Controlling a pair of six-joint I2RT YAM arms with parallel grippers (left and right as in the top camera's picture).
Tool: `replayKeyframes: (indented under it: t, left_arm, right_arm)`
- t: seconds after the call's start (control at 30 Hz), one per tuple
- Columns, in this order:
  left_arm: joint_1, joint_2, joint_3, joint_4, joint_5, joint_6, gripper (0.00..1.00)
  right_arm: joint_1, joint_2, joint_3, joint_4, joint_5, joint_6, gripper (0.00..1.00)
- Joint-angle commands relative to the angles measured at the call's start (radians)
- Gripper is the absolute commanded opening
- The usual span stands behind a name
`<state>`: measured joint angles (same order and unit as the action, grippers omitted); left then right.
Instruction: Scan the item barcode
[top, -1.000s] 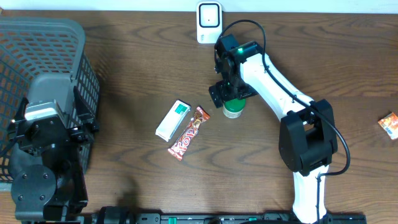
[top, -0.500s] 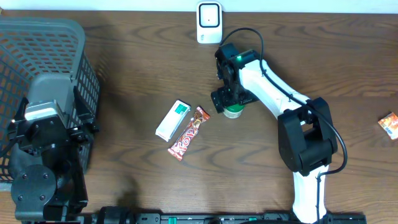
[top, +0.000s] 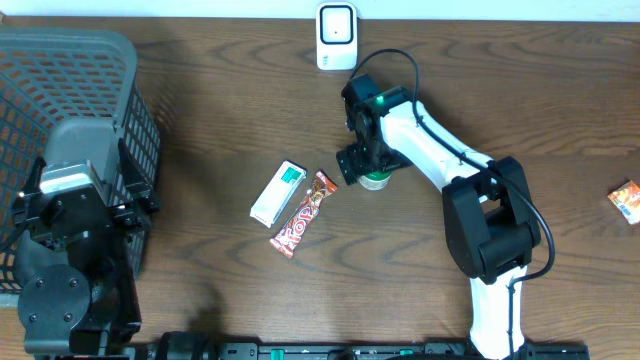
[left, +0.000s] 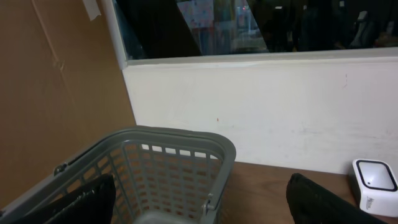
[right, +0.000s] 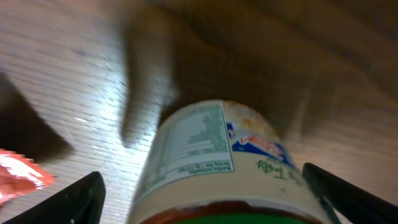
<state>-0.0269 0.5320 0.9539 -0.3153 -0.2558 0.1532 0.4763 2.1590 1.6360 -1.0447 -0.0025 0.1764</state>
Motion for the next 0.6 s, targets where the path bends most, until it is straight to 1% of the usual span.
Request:
replayKeyframes:
  t: [0.0, 0.07, 0.17, 0.3, 0.37, 0.47, 0.57]
  left_arm:
    - [0.005, -0.003, -0.003, 0.002, 0.010, -0.010, 0.87]
    - [0.005, -0.003, -0.003, 0.002, 0.010, -0.010, 0.87]
    - [0.005, -0.003, -0.003, 0.001, 0.010, -0.010, 0.87]
    - [0.005, -0.003, -0.003, 0.002, 0.010, -0.010, 0.87]
    - [0.005, -0.003, -0.003, 0.002, 0.010, -0.010, 0.87]
    - [0.005, -0.003, -0.003, 0.001, 0.010, -0.010, 0.87]
    - [0.005, -0.003, -0.003, 0.002, 0.009, -0.010, 0.87]
  right_arm:
    - [0.008, 0.009, -0.017, 0.005, 0.014, 0.018, 0.92]
    - [0.005, 0.009, -0.017, 0.006, 0.029, 0.029, 0.89]
    - [0.005, 0.009, -0.017, 0.006, 0.036, 0.037, 0.80]
    - [0.006, 0.008, -0.014, 0.005, 0.036, 0.037, 0.74]
    - [0.006, 0.008, -0.013, 0.005, 0.036, 0.036, 0.72]
    - [0.006, 0.008, -0.009, -0.002, 0.036, 0.036, 0.62]
    - [0.006, 0.008, -0.006, -0.007, 0.036, 0.036, 0.58]
